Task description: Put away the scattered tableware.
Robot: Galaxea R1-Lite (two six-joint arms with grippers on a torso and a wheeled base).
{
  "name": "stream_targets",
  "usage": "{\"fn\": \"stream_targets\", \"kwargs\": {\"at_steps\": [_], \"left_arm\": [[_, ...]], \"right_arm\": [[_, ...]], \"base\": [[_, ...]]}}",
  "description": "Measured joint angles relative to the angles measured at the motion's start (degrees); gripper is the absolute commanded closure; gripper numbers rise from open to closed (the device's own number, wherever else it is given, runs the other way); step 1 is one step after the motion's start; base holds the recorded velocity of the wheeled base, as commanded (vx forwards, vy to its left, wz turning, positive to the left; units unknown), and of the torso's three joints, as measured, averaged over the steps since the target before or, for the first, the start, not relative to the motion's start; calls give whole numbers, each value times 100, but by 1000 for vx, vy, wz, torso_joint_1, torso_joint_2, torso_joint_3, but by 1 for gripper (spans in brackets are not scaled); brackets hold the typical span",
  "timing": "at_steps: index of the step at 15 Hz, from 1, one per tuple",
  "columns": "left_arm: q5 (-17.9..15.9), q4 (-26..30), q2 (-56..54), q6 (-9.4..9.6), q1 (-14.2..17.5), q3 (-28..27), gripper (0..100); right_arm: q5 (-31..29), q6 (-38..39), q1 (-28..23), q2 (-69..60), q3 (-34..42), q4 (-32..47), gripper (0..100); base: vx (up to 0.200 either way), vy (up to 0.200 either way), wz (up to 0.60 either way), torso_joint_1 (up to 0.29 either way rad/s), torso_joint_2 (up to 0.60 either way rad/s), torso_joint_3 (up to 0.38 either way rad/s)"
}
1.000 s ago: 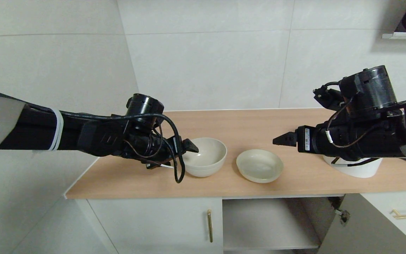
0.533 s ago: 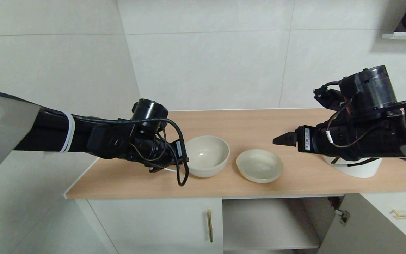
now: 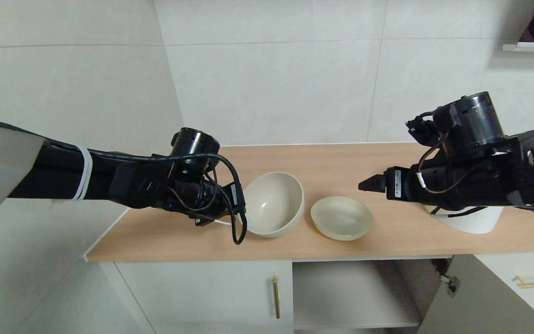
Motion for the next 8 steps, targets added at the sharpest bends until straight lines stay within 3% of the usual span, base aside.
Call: {"fn": "stream_targets", "kwargs": {"at_steps": [3,8], "left_arm": [[-60,11,-195,11,-9,102,100],[-266,11,-483,41,-15,224,100]], "right_arm": [[-569,16,-18,557,-179,-35,0],[-906,-2,-49,1250,-284,-39,0]], "base": [[0,0,0,0,0,0],[0,0,0,0,0,0]]}}
